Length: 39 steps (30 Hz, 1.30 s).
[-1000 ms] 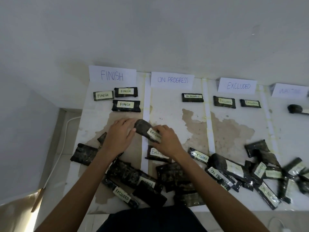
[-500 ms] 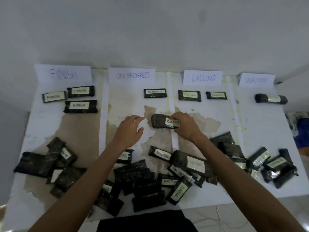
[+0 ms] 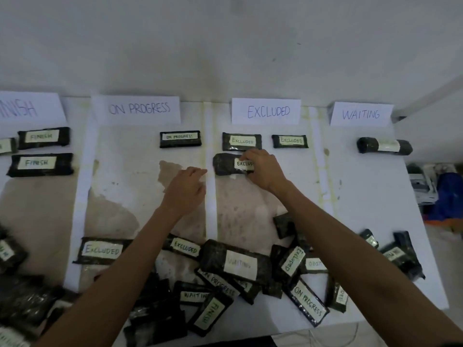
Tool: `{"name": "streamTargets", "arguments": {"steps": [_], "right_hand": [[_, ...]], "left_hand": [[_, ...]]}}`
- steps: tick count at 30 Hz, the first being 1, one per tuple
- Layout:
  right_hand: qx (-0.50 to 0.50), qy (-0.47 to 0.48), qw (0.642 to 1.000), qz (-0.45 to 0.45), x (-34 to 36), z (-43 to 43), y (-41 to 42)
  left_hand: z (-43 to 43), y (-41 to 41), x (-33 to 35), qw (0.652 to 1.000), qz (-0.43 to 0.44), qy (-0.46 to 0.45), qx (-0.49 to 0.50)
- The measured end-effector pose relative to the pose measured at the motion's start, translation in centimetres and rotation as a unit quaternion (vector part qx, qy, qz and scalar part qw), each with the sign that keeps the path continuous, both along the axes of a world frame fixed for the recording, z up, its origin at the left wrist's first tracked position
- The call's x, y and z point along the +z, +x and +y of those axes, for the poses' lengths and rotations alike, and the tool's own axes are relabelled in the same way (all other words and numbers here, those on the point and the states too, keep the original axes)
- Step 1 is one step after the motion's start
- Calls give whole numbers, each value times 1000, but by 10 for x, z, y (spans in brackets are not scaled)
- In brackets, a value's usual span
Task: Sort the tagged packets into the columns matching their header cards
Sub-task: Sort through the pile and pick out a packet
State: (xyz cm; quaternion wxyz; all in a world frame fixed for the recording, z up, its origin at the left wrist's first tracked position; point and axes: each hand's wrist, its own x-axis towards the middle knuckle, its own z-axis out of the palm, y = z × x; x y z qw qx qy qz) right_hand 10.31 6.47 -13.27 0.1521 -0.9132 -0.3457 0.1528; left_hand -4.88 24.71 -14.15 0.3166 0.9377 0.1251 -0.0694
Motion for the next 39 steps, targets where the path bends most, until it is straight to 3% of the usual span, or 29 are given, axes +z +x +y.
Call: {"name": "streamTargets", "arguments": {"steps": [10, 16, 19, 23, 26, 34, 39], "right_hand": [[54, 54, 997, -1, 10, -1, -29], [104, 16, 980, 170, 16, 21, -121], [139, -43, 969, 200, 5, 39, -168], [197, -124, 969, 83, -5, 56, -211], [195, -122, 973, 30, -6, 64, -215], [76, 0, 991, 112, 23, 69, -147], [27, 47, 997, 58, 34, 35, -94]], "left_hand": [[-11, -23, 7, 999, 35, 21, -27], [-14, -89, 12, 997, 56, 6, 52], [-8, -119, 7, 994, 65, 14, 92], [-2, -139, 10, 991, 72, 21, 111], [0, -137, 19, 991, 50, 20, 122], [2, -95, 42, 989, -19, 1, 149], [-16, -67, 43, 995, -22, -8, 92]]}}
